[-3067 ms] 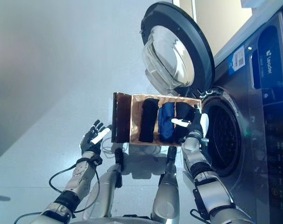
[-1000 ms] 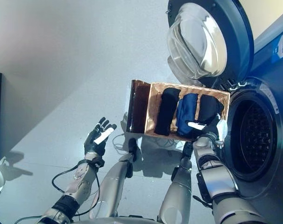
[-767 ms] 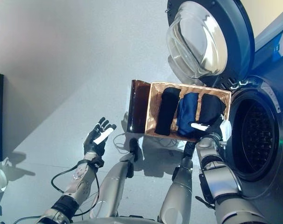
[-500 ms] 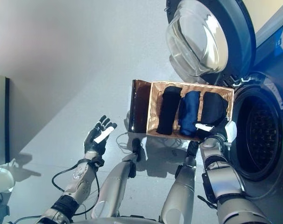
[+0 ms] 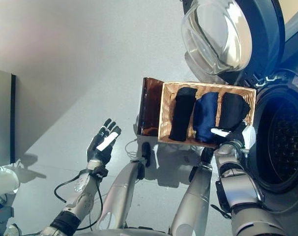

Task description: Pick up the clothes and place them into the washing machine

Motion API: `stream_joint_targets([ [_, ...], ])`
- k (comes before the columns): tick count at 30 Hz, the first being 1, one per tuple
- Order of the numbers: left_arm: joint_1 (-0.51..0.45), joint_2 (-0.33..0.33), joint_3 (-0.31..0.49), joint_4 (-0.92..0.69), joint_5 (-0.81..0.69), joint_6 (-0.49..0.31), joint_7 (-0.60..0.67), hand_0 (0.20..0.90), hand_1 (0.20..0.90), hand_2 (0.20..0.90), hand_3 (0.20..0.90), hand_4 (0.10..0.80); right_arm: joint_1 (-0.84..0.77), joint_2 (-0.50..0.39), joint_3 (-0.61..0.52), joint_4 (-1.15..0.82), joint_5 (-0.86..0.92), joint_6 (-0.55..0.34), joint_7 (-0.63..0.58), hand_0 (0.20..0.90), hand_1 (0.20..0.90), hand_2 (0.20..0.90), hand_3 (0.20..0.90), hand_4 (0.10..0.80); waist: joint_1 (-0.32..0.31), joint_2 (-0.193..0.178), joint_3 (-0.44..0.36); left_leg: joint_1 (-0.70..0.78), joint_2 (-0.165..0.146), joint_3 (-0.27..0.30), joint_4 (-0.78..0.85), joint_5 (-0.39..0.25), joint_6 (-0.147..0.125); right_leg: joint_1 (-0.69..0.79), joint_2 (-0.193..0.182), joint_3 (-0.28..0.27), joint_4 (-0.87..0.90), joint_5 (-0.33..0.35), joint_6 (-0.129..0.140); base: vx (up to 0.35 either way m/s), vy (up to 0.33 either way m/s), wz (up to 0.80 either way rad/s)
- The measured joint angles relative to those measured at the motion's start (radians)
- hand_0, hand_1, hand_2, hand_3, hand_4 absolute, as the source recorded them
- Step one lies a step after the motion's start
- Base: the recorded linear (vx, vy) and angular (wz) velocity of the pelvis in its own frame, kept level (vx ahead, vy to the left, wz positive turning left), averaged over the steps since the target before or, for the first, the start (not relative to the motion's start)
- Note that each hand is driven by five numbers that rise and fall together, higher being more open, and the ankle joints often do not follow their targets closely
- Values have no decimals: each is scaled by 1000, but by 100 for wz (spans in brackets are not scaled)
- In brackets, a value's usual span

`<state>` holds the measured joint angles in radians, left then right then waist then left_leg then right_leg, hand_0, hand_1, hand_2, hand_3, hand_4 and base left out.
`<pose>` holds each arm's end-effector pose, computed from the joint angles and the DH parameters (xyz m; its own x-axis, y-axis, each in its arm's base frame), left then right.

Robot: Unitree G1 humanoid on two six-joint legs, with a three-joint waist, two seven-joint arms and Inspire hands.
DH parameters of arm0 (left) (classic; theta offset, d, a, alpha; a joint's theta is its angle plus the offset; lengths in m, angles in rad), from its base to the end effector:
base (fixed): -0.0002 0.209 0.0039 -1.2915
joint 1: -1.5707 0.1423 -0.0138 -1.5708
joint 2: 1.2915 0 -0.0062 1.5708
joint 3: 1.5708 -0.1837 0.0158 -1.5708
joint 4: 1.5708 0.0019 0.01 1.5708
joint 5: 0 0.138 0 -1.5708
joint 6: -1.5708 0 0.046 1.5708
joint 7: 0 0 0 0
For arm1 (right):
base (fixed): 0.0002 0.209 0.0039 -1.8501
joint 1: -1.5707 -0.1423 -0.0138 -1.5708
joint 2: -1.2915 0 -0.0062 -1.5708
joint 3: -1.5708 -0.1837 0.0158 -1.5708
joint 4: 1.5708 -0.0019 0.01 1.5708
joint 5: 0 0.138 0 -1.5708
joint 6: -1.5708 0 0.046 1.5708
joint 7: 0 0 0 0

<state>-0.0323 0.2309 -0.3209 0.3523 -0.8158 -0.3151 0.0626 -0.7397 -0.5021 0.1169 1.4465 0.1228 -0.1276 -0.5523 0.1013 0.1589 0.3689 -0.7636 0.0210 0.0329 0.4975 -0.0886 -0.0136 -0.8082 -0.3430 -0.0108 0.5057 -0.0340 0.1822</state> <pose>0.1928 0.1555 -0.0088 0.9891 -0.0132 -0.1464 -0.0610 0.8693 -0.4906 0.2789 -0.2880 0.0314 0.6253 -0.7612 -0.1721 0.5526 0.5876 -0.5911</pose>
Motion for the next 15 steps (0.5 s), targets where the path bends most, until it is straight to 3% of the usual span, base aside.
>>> stream_joint_targets([
  [15, 7, 16, 2, -1, -4, 1, 1, 900, 900, 900, 900, 800, -20, -15, -8, 40, -21, 43, 30, 200, 200, 200, 200, 300, 21, 7, -8, -11, -4, -1, 26, -6, 2, -3, -7, -1, 12, -2, 0, 3, 6, 0],
])
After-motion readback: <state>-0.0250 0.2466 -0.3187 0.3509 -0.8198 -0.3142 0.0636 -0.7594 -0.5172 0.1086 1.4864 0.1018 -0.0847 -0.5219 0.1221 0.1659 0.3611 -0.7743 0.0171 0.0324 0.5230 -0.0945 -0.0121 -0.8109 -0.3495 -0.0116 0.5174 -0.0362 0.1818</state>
